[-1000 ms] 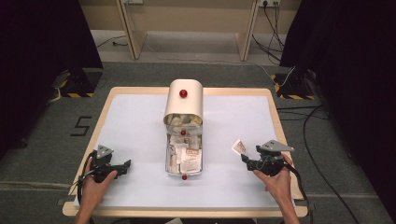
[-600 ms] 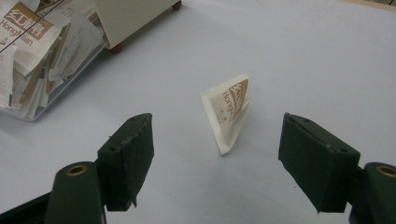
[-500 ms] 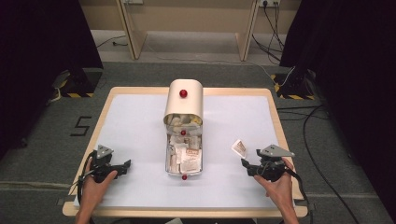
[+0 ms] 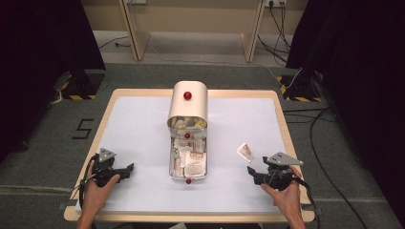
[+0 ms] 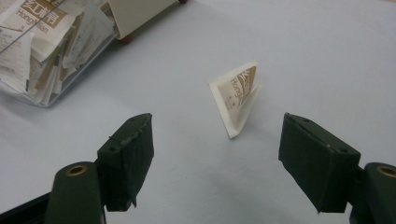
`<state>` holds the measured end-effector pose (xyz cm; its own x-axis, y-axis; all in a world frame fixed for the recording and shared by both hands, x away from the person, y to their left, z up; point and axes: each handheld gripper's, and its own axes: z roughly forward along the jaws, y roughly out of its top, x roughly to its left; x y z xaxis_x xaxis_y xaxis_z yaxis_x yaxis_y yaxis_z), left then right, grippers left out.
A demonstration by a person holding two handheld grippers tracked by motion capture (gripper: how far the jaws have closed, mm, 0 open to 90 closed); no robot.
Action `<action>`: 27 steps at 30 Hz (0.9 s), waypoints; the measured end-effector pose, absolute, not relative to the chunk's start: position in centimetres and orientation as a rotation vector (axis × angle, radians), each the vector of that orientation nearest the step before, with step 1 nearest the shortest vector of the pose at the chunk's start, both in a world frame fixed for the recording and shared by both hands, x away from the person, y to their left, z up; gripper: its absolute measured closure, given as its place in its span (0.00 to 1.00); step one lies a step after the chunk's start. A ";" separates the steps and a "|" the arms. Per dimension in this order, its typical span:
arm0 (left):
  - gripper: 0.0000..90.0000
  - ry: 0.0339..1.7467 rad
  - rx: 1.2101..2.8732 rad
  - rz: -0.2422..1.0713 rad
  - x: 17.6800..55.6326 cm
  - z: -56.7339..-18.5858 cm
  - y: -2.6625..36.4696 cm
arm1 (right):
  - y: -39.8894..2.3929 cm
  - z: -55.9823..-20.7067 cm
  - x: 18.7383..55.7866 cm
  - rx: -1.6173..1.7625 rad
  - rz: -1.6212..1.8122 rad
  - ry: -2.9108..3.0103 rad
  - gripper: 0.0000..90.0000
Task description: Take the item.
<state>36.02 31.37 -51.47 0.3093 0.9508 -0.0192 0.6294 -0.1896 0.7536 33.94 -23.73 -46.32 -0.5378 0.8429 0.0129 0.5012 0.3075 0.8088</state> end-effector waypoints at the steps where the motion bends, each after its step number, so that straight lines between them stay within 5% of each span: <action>1: 0.13 1.400 1.911 0.615 36.0 -51.5 31.4 | -23.7 -46.3 33.9 1.196 1.112 2.165 0.30; 27: 0.13 1.401 1.910 0.615 36.0 -51.5 31.4 | -24.9 -47.5 32.0 1.212 1.090 2.193 0.29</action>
